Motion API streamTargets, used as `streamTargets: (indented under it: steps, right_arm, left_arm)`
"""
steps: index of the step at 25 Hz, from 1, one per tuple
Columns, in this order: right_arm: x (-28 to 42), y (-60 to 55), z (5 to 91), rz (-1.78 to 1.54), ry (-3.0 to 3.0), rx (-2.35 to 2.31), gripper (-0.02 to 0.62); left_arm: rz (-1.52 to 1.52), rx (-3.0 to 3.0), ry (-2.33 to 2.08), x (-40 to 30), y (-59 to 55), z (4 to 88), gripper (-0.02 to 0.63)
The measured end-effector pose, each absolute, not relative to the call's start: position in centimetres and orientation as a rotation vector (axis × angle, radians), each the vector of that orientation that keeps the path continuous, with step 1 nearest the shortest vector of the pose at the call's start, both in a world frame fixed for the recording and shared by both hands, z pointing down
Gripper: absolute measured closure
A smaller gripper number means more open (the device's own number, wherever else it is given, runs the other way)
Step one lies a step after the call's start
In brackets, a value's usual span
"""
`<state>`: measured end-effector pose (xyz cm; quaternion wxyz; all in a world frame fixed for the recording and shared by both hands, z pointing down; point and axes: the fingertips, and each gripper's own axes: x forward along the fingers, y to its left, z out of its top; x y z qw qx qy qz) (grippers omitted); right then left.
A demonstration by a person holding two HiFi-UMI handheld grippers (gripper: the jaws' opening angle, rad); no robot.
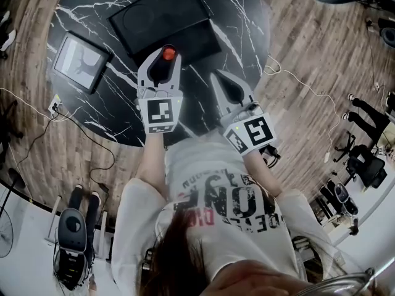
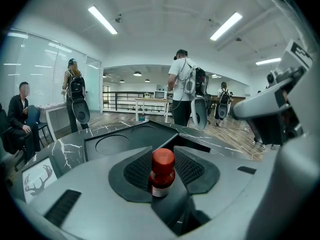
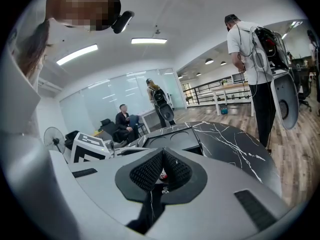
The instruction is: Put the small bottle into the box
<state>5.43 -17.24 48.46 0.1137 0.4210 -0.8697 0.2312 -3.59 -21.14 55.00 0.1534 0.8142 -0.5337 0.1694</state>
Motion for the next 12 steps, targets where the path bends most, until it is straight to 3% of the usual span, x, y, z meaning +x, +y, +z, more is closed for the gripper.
streamTargets:
  steps: [12]
  right_arm:
    - [5.5, -17.2, 48.54, 0.682, -2.549, 1.236, 0.594]
  left_arm:
    - [0.477, 2.331, -1.52, -3.59, -21.15, 55.03, 0.474]
